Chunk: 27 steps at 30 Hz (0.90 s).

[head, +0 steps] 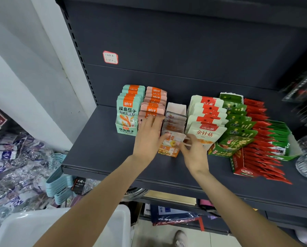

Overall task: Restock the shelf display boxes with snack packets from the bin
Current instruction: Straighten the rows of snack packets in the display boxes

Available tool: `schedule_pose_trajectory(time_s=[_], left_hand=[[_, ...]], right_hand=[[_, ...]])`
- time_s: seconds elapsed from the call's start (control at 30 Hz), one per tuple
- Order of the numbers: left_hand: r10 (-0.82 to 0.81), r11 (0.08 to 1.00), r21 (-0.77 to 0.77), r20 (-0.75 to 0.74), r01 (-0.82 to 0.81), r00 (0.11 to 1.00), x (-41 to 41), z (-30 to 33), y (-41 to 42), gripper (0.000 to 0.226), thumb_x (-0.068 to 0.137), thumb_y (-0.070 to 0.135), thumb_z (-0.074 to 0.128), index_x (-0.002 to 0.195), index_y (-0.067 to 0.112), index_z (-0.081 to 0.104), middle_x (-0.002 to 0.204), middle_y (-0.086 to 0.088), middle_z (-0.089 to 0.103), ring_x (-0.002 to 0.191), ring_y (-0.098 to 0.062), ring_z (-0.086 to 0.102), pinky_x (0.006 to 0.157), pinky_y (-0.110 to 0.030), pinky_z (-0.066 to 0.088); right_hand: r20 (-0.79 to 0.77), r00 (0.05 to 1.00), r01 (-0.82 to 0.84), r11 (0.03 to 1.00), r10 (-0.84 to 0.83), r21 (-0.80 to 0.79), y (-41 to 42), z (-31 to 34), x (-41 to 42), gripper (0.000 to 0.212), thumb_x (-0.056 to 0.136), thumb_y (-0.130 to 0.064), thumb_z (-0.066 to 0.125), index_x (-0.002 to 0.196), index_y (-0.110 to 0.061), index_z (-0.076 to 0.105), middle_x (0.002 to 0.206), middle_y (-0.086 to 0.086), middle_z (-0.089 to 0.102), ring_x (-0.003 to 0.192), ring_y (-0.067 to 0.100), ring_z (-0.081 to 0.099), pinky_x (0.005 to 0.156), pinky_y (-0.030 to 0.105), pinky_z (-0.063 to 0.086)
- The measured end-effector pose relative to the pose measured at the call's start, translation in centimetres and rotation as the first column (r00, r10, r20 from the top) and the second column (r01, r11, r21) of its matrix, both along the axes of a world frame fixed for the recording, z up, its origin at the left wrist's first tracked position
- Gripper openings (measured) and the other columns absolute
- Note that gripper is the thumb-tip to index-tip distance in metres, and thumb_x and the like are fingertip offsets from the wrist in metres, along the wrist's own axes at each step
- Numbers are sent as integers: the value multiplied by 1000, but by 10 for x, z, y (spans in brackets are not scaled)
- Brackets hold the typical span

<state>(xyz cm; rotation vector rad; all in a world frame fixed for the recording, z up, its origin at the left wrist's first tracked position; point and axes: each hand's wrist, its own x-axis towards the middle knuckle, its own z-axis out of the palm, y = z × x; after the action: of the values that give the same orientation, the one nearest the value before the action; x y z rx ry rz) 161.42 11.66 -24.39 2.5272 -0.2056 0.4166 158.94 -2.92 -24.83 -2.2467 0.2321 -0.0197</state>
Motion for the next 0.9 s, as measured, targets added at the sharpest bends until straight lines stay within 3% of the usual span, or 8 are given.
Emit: schedule_pose_trajectory(time_s=[0.1,0.2,0.3,0.43,0.57,0.7,0.8,0.9], left_hand=[[-126,953,289,115,88,985,13,9,-3,61,81,14,70,137,18,44,140,-7,44,131,-27,39,104,-39,36],[-238,827,519,-27,217,971,26,17,-9,74,88,1,55,149,19,18,157,-5,15,145,-22,11,116,-35,14],[-214,727,638,-144,256,966,39,22,-15,80,89,-1,47,150,16,-2,159,-7,-1,146,-21,-1,117,-35,1],[-156,721,645,-203,252,967,60,26,-19,72,94,7,38,149,16,-8,158,-9,-8,146,-21,-5,115,-37,-7],[-128,751,603,-266,269,955,76,30,-19,77,95,24,48,150,20,-6,158,-6,-8,146,-22,-2,116,-40,-5],[-150,775,584,-205,243,967,72,25,-19,75,96,32,46,150,18,-6,159,-5,-6,146,-19,-3,116,-36,-4],[-179,770,597,-137,225,974,73,22,-17,69,98,20,42,150,18,-3,159,-5,-3,146,-17,-1,115,-32,-5],[-168,764,605,-150,225,974,81,22,-18,69,97,14,43,150,19,-1,159,-5,-3,146,-18,0,116,-34,-2]], right_hand=[[63,998,-16,999,15,30,-5,16,0,39,91,-13,61,128,-6,52,119,8,64,109,22,61,86,25,47],[-38,999,-37,998,39,49,-5,17,0,36,91,-12,61,125,-2,53,117,11,64,109,25,61,84,27,46],[-141,989,-28,995,41,91,-3,1,-1,31,92,-14,60,120,-4,57,113,11,66,106,26,62,87,36,51],[-220,975,-6,988,40,155,3,-17,10,21,94,-18,54,113,-12,61,106,5,68,98,22,63,87,46,53],[-226,974,35,984,5,174,5,-25,17,21,95,-19,54,113,-10,62,102,6,67,96,23,63,85,46,53],[-208,978,33,984,5,177,6,-33,18,24,94,-23,56,116,-16,62,108,5,68,102,24,63,88,45,53],[-170,985,21,996,-6,89,12,-35,22,27,96,-22,52,121,-12,60,110,8,67,102,25,62,85,40,53],[-109,994,30,999,-28,24,18,-35,28,25,97,-18,50,118,-7,60,111,10,66,101,24,61,77,26,46]])
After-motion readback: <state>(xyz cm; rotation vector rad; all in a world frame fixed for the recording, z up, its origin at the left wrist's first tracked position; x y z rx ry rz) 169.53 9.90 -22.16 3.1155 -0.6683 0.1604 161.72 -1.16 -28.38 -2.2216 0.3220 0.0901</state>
